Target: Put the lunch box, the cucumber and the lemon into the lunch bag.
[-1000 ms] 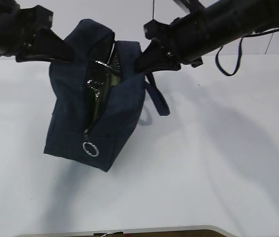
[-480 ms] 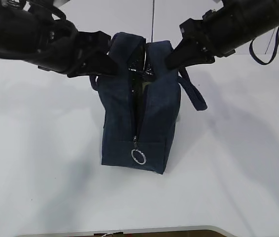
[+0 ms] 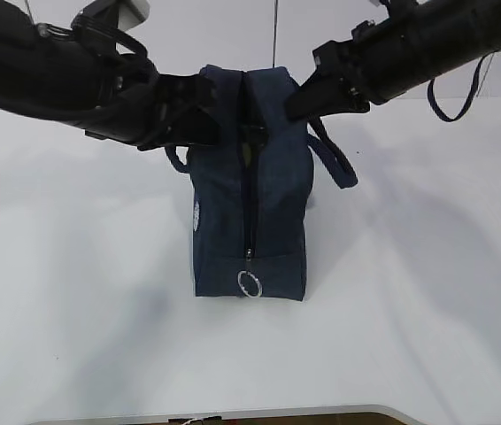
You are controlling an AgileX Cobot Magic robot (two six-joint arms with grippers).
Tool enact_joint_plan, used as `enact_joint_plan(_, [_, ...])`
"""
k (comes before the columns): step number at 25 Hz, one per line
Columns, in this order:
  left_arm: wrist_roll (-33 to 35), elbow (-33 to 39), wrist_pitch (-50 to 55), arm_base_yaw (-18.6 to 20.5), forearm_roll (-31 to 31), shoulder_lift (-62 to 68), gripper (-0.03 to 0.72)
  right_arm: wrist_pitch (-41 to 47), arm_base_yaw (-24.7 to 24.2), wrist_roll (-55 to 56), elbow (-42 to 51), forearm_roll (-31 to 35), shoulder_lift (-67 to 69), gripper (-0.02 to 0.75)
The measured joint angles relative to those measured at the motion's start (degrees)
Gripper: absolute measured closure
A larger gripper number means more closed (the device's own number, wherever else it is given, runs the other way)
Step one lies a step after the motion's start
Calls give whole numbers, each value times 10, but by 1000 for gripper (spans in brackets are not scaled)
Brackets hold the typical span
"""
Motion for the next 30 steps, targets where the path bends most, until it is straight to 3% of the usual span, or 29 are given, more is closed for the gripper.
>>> enact_joint_plan(22, [3,0,-35,0,10,9,674,-37,0,-78,0,60,34,721])
enact_joint_plan(24, [3,0,-35,0,11,9,674,-31,0,-86,0,61,34,667])
enact_joint_plan(28, [3,0,-35,0,16,9,674,-10,0,-92,0,66,34,461])
enact_joint_plan(30, [3,0,-35,0,16,9,674,9,0,-92,0,66,34,406])
